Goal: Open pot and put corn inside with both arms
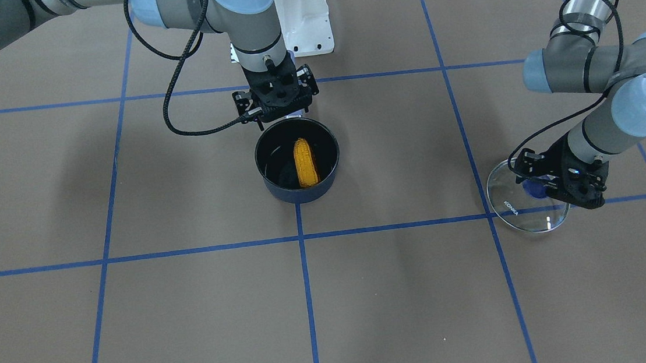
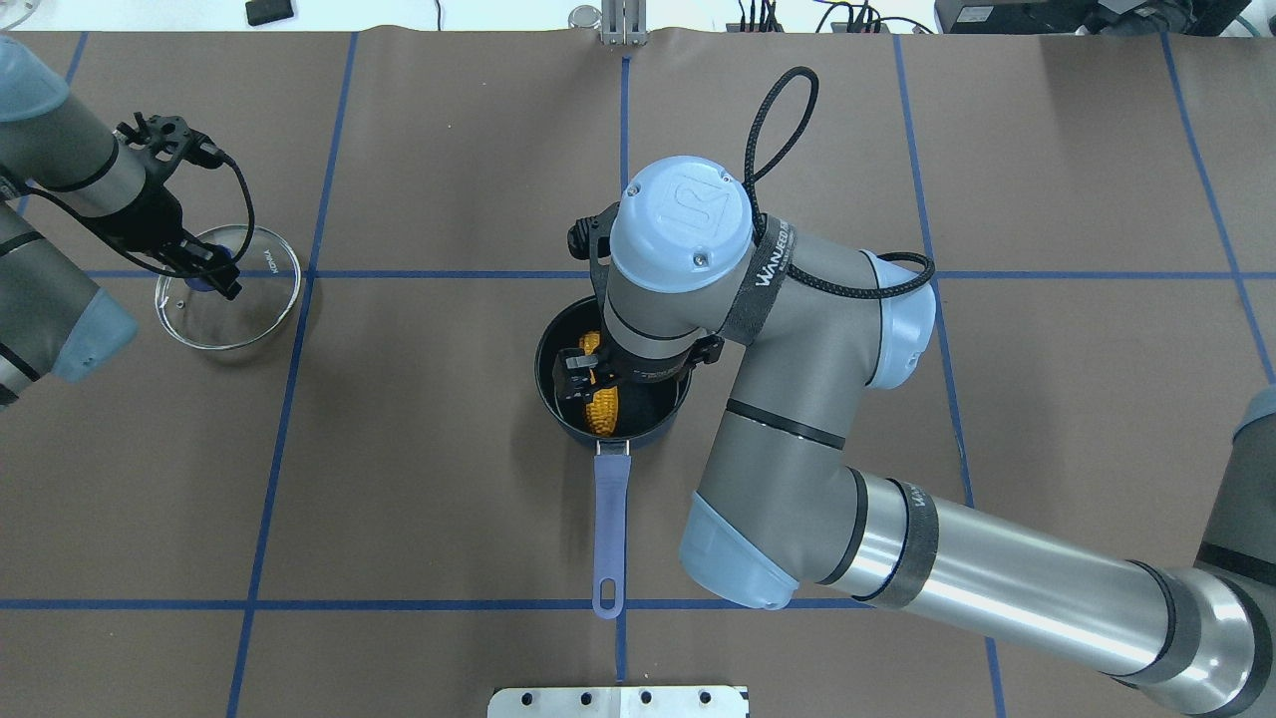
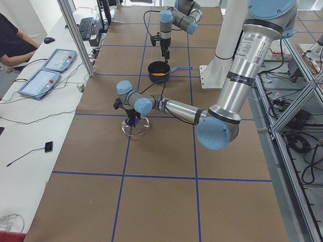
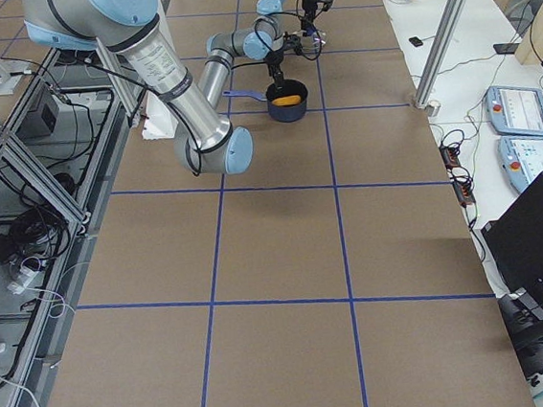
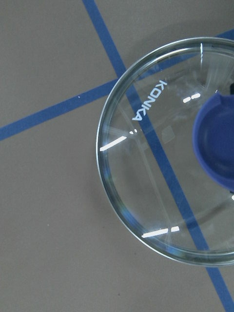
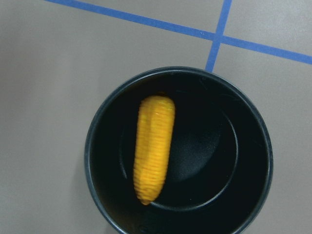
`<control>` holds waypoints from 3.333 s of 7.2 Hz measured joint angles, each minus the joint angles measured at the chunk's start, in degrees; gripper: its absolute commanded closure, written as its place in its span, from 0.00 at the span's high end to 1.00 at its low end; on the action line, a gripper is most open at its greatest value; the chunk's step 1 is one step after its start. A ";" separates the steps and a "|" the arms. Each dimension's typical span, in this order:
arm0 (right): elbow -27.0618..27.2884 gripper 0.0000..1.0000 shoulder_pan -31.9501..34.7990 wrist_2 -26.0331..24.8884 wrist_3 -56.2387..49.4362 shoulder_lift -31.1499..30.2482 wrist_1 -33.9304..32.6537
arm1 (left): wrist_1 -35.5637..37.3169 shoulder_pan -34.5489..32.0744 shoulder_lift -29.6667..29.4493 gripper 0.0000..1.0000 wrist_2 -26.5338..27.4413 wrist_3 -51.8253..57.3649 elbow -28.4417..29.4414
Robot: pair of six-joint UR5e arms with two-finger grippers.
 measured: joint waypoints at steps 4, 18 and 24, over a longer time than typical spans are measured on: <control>0.00 1.00 0.00 -0.12 0.00 -0.64 0.00 | -1.37 -0.01 0.09 0.65 -4.25 -0.08 0.45; -0.01 1.00 13.79 4.80 -11.44 -8.91 3.61 | -1.12 -7.49 4.85 0.99 -5.33 1.74 -4.59; -5.65 1.00 32.03 5.09 -22.58 -18.11 4.37 | 10.20 -26.25 9.74 0.99 -5.52 24.03 -3.73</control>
